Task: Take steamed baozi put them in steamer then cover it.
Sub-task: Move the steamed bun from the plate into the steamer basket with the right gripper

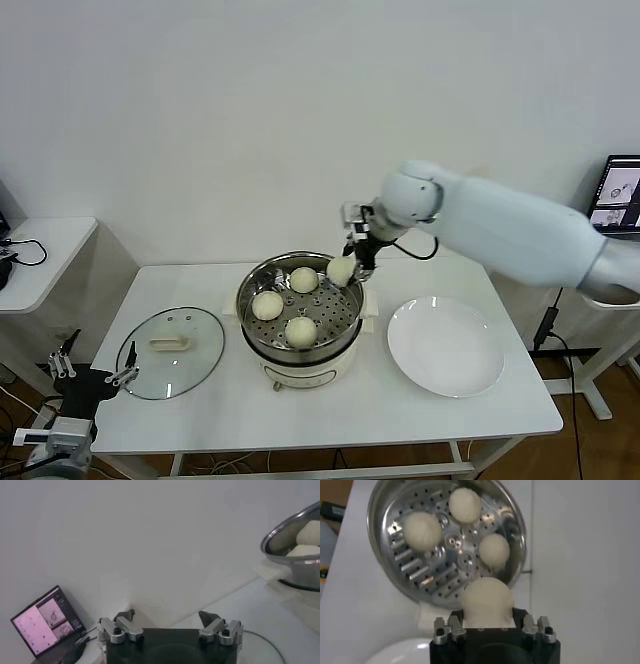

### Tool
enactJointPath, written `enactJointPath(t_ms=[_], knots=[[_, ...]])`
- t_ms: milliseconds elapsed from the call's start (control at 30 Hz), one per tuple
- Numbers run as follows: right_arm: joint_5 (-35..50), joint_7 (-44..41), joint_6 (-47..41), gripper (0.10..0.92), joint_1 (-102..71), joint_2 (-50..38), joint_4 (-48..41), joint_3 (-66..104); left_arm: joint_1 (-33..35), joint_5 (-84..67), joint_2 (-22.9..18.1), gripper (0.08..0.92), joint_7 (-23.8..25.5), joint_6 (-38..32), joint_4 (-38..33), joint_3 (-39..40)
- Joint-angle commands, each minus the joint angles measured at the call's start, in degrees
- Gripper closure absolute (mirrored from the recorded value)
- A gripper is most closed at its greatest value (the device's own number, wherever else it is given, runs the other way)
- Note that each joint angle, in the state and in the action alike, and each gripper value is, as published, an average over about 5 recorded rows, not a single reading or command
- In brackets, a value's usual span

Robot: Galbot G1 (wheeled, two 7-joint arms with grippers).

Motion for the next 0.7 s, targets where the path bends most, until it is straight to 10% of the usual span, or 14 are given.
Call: enactJointPath(t_ms=[33,700], knots=[[2.5,4.6,-5.8,0.416,-3.8,7.2,-1.2,-2.8,-0.4,-0.1,0.0,0.177,0.0,0.0,0.1,0.1],[-4.0,4.9,-5.7,0.414,-8.8,6.3,-4.2,-2.0,-1.4,-0.2,0.4,0.177,0.0,0.0,1.5,0.6]])
